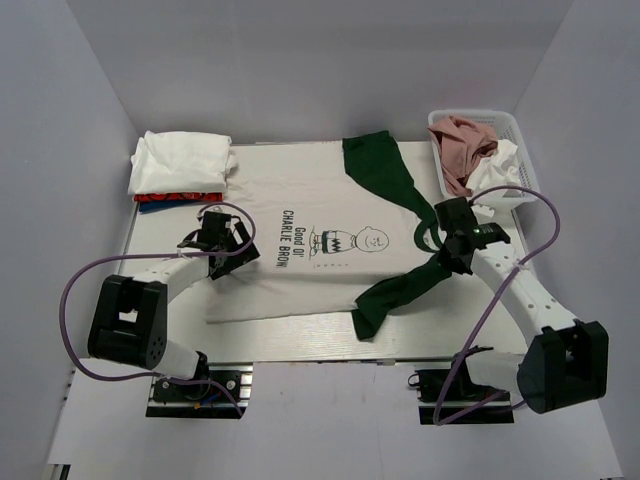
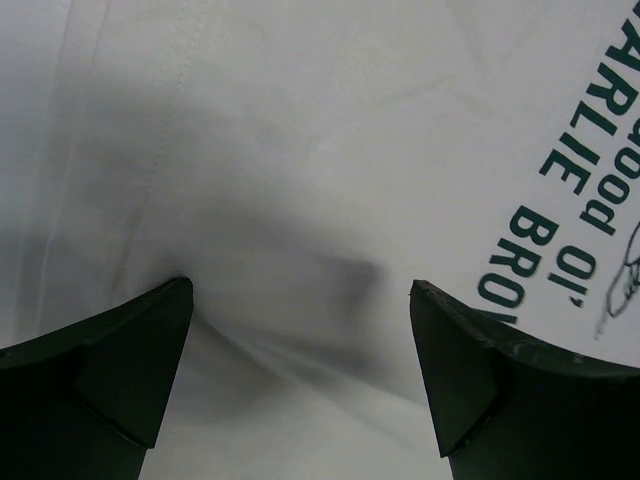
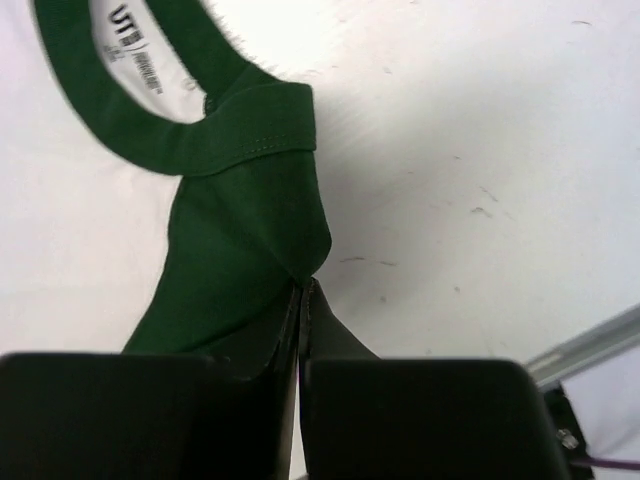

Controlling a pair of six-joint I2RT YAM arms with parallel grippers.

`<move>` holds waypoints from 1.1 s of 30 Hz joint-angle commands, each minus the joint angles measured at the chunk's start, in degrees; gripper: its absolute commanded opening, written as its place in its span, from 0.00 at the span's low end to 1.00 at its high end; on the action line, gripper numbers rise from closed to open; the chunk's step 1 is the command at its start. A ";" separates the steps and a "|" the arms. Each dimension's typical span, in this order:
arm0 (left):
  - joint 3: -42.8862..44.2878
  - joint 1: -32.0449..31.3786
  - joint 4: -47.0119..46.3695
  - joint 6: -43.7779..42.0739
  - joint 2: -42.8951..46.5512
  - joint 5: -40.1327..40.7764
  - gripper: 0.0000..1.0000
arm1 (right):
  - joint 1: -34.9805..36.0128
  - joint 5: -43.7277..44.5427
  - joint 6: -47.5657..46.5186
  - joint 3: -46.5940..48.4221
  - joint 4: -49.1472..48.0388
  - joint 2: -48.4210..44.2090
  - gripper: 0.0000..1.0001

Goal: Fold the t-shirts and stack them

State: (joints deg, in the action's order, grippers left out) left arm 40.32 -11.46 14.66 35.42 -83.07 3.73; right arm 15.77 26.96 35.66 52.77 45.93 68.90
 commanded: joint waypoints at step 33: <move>3.28 -0.49 4.51 -0.97 16.18 -12.95 1.00 | 38.81 -27.24 5.72 -13.83 -20.17 5.45 0.86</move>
State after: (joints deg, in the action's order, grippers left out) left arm 44.99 -11.84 17.98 33.69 -68.86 -6.85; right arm 53.76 -7.90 33.30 39.20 32.16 73.45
